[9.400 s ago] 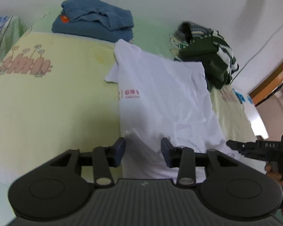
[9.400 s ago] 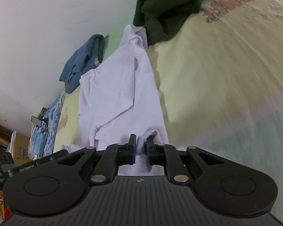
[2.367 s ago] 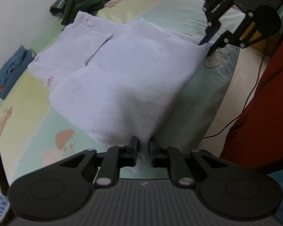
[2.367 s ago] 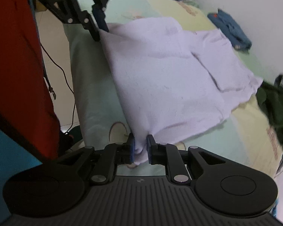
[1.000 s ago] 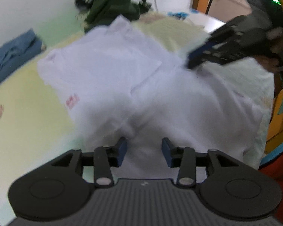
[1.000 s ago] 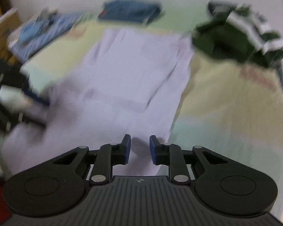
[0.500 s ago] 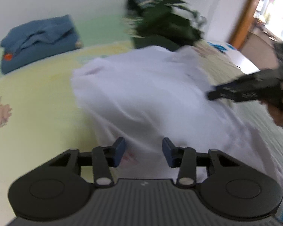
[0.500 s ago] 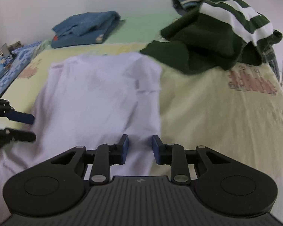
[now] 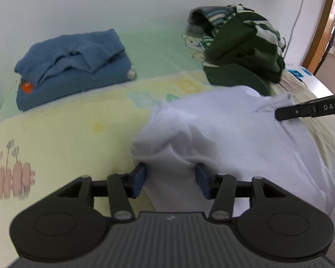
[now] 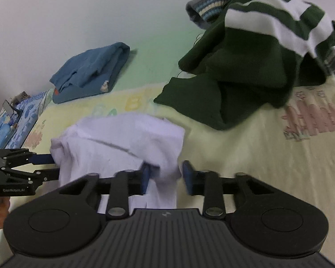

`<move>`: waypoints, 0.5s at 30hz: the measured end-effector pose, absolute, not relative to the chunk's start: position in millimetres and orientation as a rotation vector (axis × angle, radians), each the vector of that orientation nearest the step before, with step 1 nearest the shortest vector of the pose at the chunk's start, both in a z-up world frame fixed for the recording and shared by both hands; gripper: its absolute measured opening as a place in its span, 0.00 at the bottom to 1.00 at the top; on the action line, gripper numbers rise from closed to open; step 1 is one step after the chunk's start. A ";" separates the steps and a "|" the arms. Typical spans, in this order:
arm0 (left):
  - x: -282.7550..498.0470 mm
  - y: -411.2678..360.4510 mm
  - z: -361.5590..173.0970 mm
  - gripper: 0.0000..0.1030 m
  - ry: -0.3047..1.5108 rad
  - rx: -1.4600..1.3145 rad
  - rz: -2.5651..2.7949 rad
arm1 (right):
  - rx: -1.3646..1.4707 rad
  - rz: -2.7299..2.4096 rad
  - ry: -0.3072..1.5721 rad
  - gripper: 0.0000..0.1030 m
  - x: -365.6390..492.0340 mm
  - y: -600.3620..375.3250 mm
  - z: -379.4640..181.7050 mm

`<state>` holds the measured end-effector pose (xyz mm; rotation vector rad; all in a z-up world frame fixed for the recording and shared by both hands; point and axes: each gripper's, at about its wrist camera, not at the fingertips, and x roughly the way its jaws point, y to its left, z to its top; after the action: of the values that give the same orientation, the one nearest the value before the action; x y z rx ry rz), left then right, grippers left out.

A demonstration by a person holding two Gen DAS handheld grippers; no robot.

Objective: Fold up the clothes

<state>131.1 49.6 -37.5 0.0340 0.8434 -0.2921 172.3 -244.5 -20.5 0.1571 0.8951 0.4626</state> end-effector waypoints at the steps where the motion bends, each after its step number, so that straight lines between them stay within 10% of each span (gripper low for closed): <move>1: 134.1 50.9 -37.9 0.55 0.843 0.029 -0.296 | 0.161 0.467 0.898 0.15 173.2 -245.2 -20.4; 15: 159.0 66.4 -34.1 0.63 0.852 -0.079 -0.410 | 0.217 0.519 0.940 0.38 187.6 -251.6 -19.2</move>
<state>159.0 66.4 -34.1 -0.0789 0.8522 -0.4096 187.6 -251.6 -19.2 0.2165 0.9402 0.5193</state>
